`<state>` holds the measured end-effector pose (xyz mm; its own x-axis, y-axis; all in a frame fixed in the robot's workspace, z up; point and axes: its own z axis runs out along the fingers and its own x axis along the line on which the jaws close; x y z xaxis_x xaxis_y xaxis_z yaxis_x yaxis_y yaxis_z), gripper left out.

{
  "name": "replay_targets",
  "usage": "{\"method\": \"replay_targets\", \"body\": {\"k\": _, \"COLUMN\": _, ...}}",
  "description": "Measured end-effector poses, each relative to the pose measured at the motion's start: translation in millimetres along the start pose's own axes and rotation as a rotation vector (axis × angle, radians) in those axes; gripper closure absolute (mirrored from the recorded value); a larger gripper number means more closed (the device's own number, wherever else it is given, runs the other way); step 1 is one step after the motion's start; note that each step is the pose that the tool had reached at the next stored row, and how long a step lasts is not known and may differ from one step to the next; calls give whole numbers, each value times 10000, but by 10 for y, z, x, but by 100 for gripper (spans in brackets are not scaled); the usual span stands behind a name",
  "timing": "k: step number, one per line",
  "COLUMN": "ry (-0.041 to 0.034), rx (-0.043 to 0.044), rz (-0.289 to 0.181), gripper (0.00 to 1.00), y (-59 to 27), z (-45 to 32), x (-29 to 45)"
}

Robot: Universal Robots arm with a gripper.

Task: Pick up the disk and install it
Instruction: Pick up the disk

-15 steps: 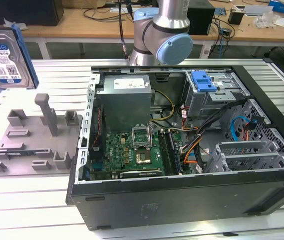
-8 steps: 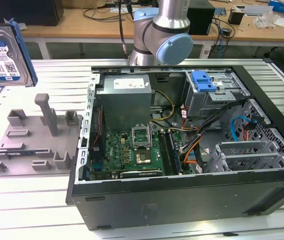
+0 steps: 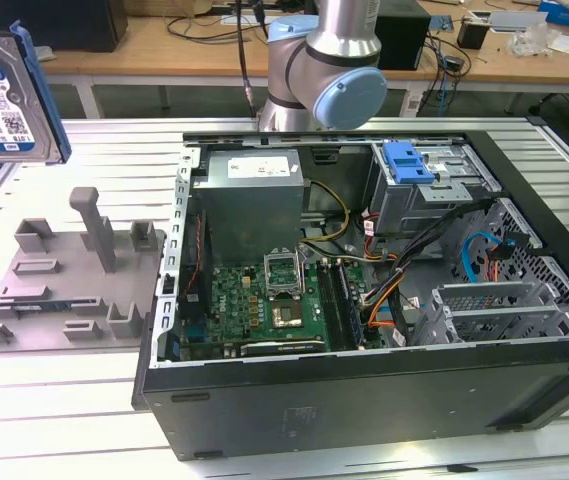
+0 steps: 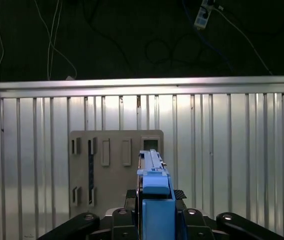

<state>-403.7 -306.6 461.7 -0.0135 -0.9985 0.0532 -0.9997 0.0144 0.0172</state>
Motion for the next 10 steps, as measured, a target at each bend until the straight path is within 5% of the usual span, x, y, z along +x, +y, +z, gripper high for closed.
{"method": "replay_targets", "body": {"k": 10, "ry": -5, "rx": -1, "rz": 1, "gripper": 64, "y": -3, "z": -205, "x": 46}}
